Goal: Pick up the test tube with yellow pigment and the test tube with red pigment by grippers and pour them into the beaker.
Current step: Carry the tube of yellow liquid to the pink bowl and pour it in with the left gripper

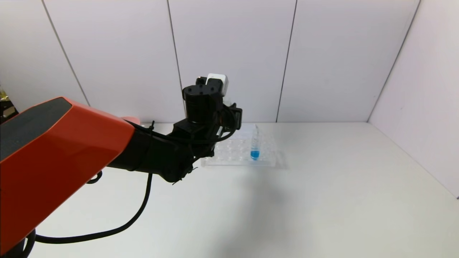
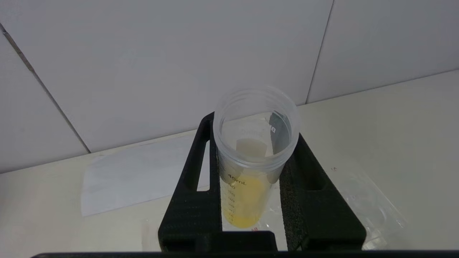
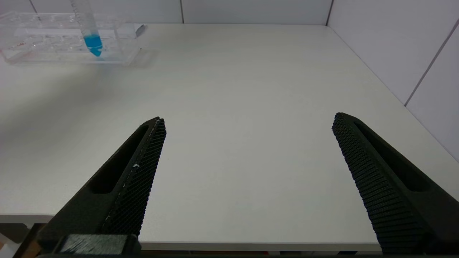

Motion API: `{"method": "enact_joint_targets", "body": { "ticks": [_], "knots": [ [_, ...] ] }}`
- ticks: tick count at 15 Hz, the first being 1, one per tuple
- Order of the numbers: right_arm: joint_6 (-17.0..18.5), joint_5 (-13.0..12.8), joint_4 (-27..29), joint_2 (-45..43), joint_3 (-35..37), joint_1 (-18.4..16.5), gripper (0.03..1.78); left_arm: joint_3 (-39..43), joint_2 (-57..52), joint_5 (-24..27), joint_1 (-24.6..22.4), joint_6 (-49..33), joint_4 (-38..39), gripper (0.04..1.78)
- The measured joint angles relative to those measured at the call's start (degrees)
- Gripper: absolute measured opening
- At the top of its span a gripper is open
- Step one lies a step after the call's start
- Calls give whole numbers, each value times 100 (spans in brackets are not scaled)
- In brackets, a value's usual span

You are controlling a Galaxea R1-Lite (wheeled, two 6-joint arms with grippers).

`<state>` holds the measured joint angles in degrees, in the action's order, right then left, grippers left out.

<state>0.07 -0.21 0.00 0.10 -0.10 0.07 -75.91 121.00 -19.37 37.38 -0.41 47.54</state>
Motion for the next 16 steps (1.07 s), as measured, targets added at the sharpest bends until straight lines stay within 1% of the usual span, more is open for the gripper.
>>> {"method": "enact_joint_targets", "body": {
  "ticks": [8,12,16],
  "knots": [
    [2,2,0,0,0,0,170,41,-394,-2,-356,176,-221,47],
    [0,0,0,0,0,-2,170,66,-638,0,-646,232,-505,47],
    [2,0,0,0,0,-2,170,160,-794,-2,-948,250,-518,47]
  ]
}}
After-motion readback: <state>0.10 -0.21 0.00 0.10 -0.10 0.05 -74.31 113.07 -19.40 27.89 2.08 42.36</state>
